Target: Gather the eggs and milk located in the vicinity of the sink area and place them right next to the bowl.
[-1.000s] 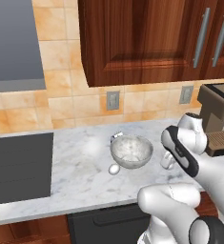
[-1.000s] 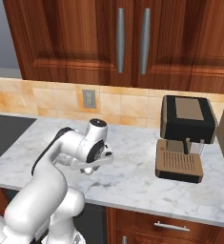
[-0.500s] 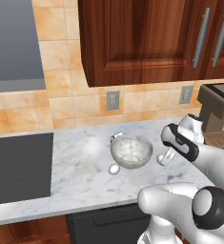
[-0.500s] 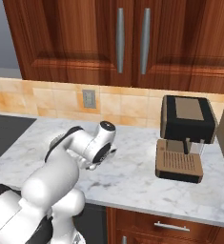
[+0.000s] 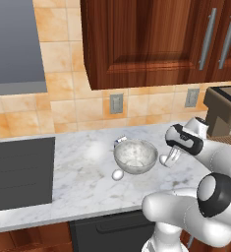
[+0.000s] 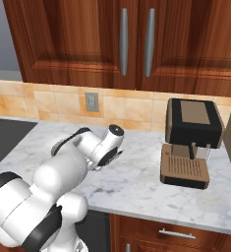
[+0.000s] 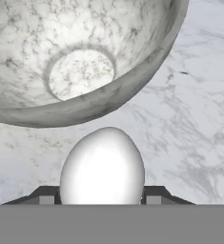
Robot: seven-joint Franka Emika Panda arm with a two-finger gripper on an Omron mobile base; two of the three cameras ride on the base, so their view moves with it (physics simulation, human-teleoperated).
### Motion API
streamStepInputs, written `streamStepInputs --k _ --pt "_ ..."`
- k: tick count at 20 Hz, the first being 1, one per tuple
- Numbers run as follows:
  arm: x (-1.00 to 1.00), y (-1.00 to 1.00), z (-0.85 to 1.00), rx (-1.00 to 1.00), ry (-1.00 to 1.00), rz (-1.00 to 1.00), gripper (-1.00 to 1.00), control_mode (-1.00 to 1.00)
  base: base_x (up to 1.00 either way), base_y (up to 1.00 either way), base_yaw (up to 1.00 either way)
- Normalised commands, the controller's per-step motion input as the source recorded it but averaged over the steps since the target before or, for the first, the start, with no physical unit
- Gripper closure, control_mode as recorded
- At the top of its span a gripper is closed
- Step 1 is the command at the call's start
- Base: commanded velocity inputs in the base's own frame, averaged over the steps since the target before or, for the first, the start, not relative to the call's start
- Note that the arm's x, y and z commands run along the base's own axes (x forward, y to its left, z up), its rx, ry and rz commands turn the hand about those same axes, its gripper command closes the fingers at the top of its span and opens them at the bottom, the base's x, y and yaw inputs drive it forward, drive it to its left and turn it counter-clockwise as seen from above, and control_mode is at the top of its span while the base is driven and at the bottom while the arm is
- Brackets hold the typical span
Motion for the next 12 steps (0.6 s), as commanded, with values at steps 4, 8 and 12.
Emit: streamStepInputs --k 4,8,12 --pt "0.21 0.00 -0.20 0.03 -0.08 0.00 1.00 -1.00 0.00 0.00 0.00" --pt "0.27 0.04 -0.24 0.04 -0.10 0.02 1.00 -1.00 0.00 0.00 0.00" --pt "0.23 0.07 -0.24 0.03 -0.07 0.02 1.00 -1.00 0.00 0.00 0.00"
